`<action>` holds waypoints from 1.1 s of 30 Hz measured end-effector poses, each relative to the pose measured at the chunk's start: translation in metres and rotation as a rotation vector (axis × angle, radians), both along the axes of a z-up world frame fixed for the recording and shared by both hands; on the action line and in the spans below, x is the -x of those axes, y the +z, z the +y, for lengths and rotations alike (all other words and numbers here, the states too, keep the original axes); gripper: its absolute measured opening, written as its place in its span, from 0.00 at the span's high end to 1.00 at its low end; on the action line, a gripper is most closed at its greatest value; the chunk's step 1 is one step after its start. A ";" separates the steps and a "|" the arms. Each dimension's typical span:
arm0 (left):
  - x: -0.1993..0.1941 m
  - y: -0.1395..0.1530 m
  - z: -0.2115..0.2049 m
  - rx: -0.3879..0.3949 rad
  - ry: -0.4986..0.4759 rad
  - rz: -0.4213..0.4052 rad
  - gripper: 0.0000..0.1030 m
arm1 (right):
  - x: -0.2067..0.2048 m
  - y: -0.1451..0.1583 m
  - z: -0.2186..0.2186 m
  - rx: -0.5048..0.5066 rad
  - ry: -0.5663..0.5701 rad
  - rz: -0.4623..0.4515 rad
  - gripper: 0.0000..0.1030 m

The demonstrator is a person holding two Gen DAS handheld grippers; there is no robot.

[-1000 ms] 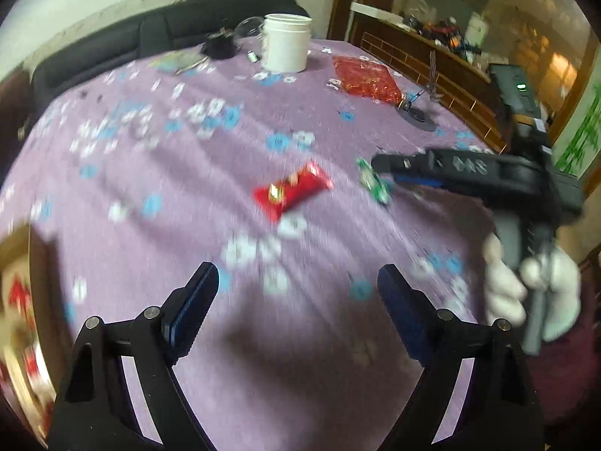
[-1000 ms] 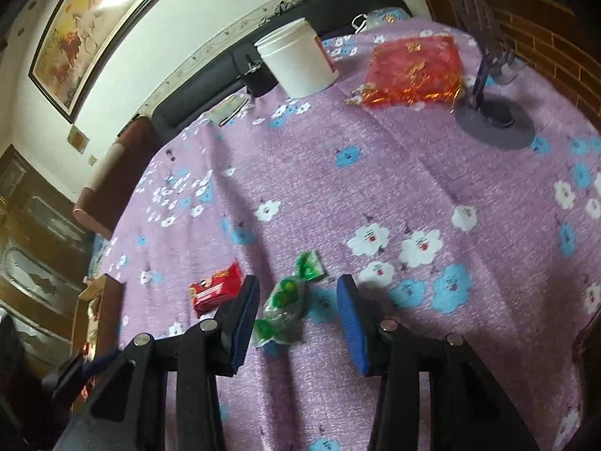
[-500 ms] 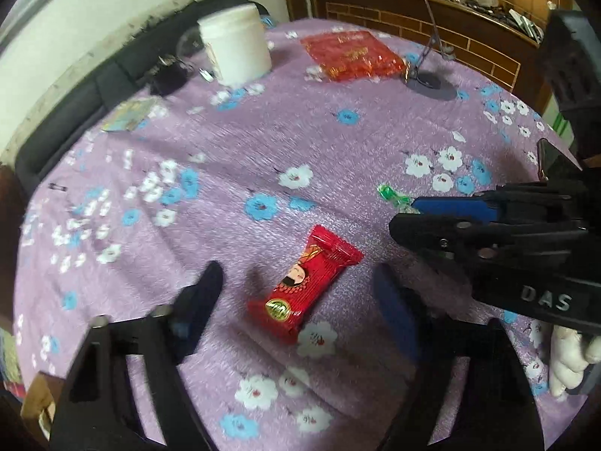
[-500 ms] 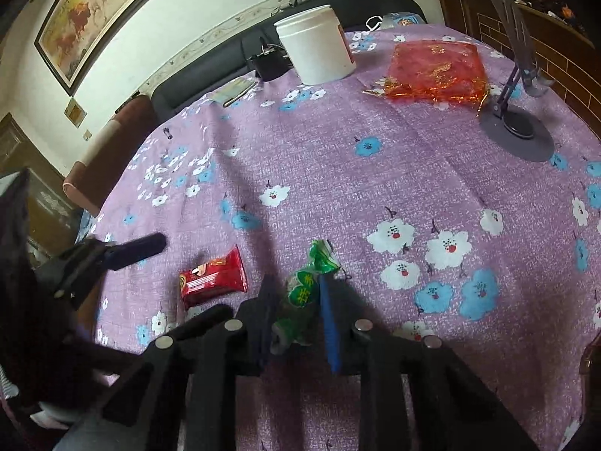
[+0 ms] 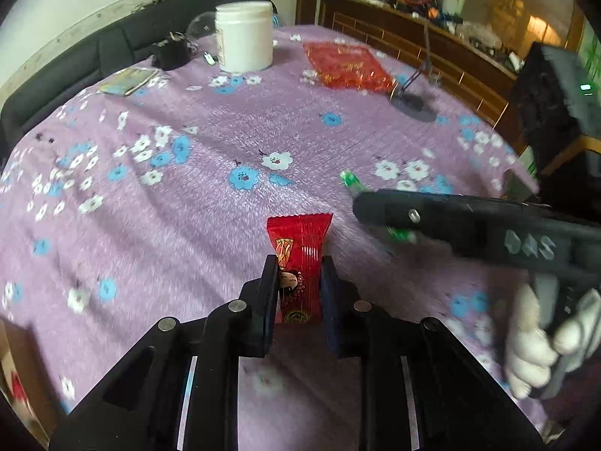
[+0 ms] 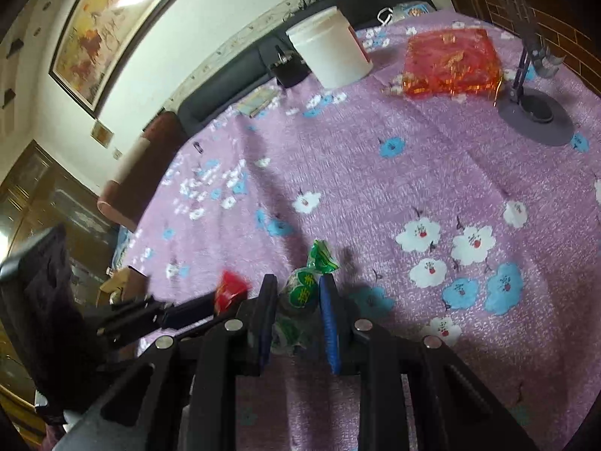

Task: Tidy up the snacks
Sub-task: 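Grasp the red candy bar with the left gripper while the right gripper grasps green candies, then drop the red candy bar and green candies into the tray, opening both grippers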

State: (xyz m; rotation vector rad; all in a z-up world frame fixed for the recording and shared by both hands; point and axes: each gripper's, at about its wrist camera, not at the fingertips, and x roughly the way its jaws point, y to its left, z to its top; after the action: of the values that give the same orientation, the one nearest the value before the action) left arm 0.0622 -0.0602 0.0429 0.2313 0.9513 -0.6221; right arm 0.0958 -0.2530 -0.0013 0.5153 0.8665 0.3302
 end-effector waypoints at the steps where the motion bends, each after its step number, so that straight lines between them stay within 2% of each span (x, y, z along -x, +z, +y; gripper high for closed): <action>1: 0.005 0.005 0.004 0.019 0.002 0.000 0.81 | 0.001 0.002 -0.001 -0.012 -0.001 -0.011 0.75; 5: 0.031 0.025 0.026 0.124 0.023 0.004 0.81 | 0.006 0.009 -0.008 -0.093 0.014 -0.045 0.75; 10: 0.065 0.042 0.064 0.239 0.083 -0.010 0.81 | 0.003 0.007 -0.001 -0.179 0.079 -0.036 0.75; 16: 0.103 0.056 0.126 0.362 0.212 -0.050 0.80 | 0.008 0.008 0.020 -0.132 0.132 -0.039 0.75; 22: 0.149 0.070 0.211 0.446 0.403 -0.126 0.80 | 0.012 -0.001 0.042 -0.056 0.166 -0.020 0.75; 25: 0.169 0.072 0.253 0.463 0.485 -0.155 0.80 | 0.014 -0.005 0.055 0.016 0.165 0.005 0.75; 28: 0.181 0.069 0.293 0.444 0.556 -0.158 0.80 | 0.024 0.005 0.076 0.091 0.186 -0.020 0.75; 33: 0.188 0.056 0.340 0.429 0.647 -0.141 0.80 | 0.038 0.033 0.129 0.102 0.283 -0.054 0.75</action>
State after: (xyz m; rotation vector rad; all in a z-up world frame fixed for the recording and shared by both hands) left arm -0.1260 0.2797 0.0990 -0.4016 0.6792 -0.1935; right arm 0.0580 -0.1243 0.0320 0.2877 0.8998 0.5530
